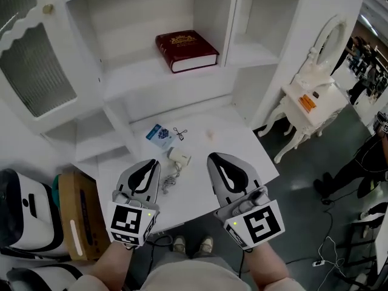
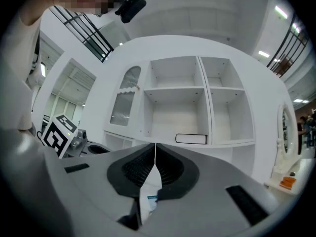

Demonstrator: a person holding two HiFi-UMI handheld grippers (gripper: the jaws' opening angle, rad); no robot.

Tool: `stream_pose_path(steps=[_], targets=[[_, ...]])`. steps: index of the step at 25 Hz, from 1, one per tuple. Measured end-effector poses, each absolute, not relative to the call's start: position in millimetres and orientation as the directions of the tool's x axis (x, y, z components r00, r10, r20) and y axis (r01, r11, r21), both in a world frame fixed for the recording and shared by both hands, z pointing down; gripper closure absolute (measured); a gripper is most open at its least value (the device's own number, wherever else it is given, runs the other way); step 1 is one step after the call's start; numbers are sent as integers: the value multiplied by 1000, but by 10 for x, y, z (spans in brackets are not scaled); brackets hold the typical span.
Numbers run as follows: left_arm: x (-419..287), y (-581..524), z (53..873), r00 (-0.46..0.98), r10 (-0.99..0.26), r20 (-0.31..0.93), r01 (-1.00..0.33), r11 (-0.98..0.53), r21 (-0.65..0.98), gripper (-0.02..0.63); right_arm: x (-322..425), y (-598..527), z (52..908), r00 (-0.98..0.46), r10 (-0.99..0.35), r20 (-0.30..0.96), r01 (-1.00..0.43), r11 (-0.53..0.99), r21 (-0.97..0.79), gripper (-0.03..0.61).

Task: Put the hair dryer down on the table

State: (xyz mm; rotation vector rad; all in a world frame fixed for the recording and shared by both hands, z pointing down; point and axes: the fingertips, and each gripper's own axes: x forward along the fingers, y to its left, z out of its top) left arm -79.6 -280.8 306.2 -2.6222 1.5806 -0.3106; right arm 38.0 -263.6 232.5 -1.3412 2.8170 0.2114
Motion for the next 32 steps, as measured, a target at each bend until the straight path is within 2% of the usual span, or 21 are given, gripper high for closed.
stream_pose_path(steps=[6,12,17,23,32], targets=[[-807,-2506,2795,471,-877,92,-865,-480,-146,591,302,-2325,2065,-667,-740,-89,-742,649,165,557],[-720,-2264,2637,508,-860,54,-851,-510,-126,598,321,-2188,2293,-666,-744,-53,-744,657,120,558],[-641,-2134,2786,510,-854,107,-839,-521,-157,598,449,-2120,2469,-633,-772,-54,-772,625,111,558],[-598,-2018,3035,527,-839,135,-835,-541,-104,598,573,-2071,2648,-627,-779,-2,-775,623,100,558],[-594,-2077,3006,528,-843,107,-838,-537,-94,598,450,-2116,2706,-650,-760,20,-753,647,118,559]])
